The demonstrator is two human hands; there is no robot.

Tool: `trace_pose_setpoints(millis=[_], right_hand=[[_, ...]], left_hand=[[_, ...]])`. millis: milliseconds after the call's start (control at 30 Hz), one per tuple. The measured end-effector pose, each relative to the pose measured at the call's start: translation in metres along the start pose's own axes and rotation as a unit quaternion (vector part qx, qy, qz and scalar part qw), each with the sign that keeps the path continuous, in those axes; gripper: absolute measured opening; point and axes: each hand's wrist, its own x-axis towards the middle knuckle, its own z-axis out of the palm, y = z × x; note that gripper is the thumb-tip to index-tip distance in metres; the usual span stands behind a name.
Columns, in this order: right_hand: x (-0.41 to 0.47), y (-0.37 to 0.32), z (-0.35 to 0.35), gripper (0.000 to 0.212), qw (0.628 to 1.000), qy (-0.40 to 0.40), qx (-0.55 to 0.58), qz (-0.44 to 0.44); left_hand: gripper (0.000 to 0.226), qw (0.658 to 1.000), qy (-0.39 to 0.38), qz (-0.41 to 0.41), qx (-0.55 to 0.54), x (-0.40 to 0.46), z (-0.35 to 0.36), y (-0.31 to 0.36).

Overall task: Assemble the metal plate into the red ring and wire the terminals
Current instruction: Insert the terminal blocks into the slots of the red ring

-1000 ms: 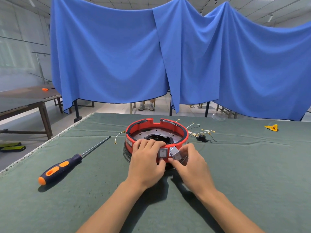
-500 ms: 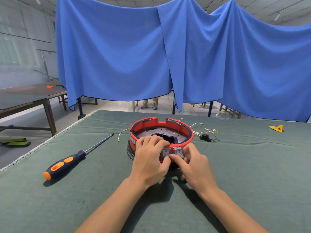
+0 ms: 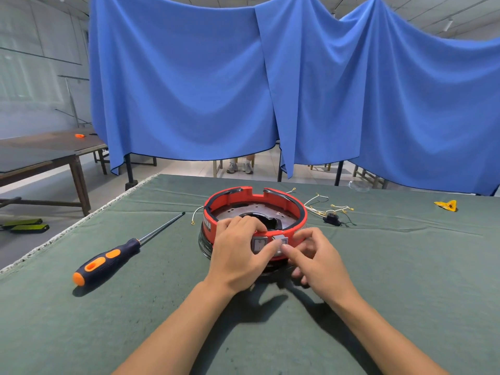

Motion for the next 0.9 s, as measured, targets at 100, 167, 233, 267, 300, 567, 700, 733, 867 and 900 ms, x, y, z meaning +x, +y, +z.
trace_pose_setpoints(millis=[100, 167, 233, 267, 300, 567, 700, 733, 867, 900], right_hand=[[0.004, 0.0, -0.009, 0.047, 0.984, 0.013, -0.138, -0.108], [0.006, 0.0, -0.011, 0.052, 0.98, -0.047, -0.148, -0.122], [0.006, 0.001, -0.01, 0.043, 0.983, -0.076, -0.13, -0.104], [0.005, 0.001, -0.009, 0.04, 0.984, -0.078, -0.123, -0.097], [0.005, 0.001, -0.009, 0.036, 0.986, -0.08, -0.117, -0.092], [0.01, -0.003, -0.008, 0.024, 0.993, -0.079, -0.032, -0.076], [0.011, -0.003, -0.007, 0.021, 0.994, -0.077, -0.018, -0.069], [0.011, -0.004, -0.007, 0.02, 0.994, -0.076, -0.019, -0.07], [0.014, -0.006, -0.008, 0.02, 0.993, -0.062, -0.054, -0.084], [0.014, -0.005, -0.008, 0.02, 0.992, -0.051, -0.067, -0.089]], left_hand=[[0.026, 1.0, 0.001, 0.005, -0.004, 0.001, 0.001, -0.001], [0.023, 1.0, 0.002, 0.009, -0.012, 0.001, 0.001, 0.0], [0.022, 1.0, 0.001, 0.013, -0.013, 0.0, 0.001, 0.001], [0.022, 1.0, 0.0, 0.016, -0.011, 0.0, 0.001, 0.001], [0.021, 1.0, 0.0, 0.018, -0.007, 0.001, 0.002, 0.001], [0.021, 1.0, 0.001, 0.02, 0.018, 0.002, 0.004, 0.003], [0.021, 0.999, -0.004, 0.018, 0.027, 0.003, 0.004, 0.003], [0.021, 0.999, -0.005, 0.019, 0.03, 0.002, 0.004, 0.003], [0.019, 0.999, -0.017, 0.029, 0.027, 0.003, 0.006, 0.002], [0.018, 0.999, -0.02, 0.029, 0.018, 0.003, 0.006, 0.002]])
